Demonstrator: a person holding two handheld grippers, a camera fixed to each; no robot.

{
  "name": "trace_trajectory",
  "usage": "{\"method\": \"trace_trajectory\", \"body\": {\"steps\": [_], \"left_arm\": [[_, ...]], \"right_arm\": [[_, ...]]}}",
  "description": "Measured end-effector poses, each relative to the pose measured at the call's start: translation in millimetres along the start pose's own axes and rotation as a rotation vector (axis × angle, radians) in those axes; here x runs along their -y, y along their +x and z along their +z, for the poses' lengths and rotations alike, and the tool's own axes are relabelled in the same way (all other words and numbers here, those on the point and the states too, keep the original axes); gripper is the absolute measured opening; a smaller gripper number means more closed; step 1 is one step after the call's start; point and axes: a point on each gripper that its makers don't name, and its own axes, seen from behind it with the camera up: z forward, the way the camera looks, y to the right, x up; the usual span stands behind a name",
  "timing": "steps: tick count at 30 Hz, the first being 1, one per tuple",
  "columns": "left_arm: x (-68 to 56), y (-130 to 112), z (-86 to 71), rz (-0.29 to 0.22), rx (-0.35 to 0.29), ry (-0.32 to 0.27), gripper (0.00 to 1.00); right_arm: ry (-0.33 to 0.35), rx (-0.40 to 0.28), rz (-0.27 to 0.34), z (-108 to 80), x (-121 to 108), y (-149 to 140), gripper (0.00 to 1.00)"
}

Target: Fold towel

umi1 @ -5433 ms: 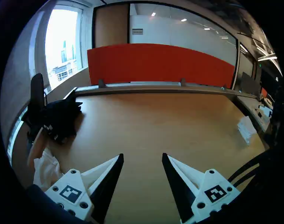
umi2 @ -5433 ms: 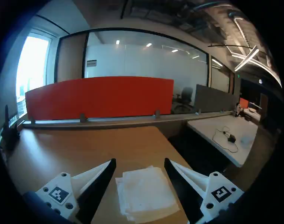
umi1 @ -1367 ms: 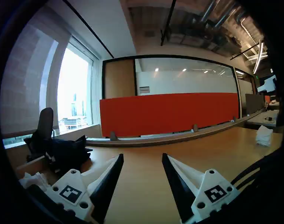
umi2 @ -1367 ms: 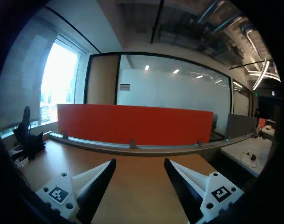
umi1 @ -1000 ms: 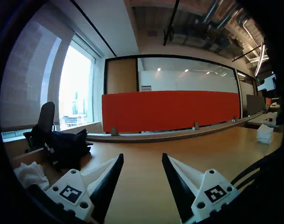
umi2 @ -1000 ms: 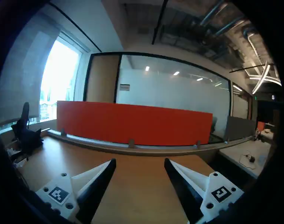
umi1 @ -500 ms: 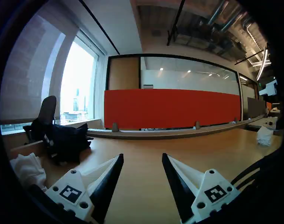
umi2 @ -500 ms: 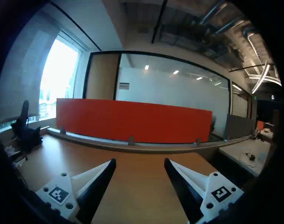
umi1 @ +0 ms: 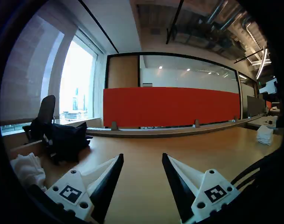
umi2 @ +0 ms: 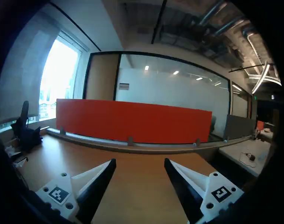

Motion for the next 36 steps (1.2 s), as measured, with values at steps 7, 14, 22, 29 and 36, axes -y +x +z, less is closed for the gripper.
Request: {"method": "trace_trajectory", "body": {"steps": [7,14,22,29,36], "left_arm": [[-0.3,-0.6,0.3,-0.001,0.000,0.000,0.75],[-1.0,-2.0,0.7,0.000,0.000,0.000,0.76],[-1.4,-4.3,1.2,0.000,-0.001,0.001,0.75],[-1.8,-6.5,1.6,-0.002,-0.002,0.001,0.75],[-2.1,-8.2,2.0,-0.001,-0.002,0.001,0.76]], "right_arm": [[-0.002,-0.025,-0.006,3.9,-7.6,-2.8,1.00],[0.000,-0.052,-0.004,9.0,-13.8,-8.3,1.00],[-0.010,-0.083,0.048,10.1,-32.2,-20.0,1.00],[-0.003,-0.100,0.102,8.4,-44.9,-39.5,1.00],[-0.007,-0.098,0.133,9.4,-55.9,-63.6,1.00]]}}
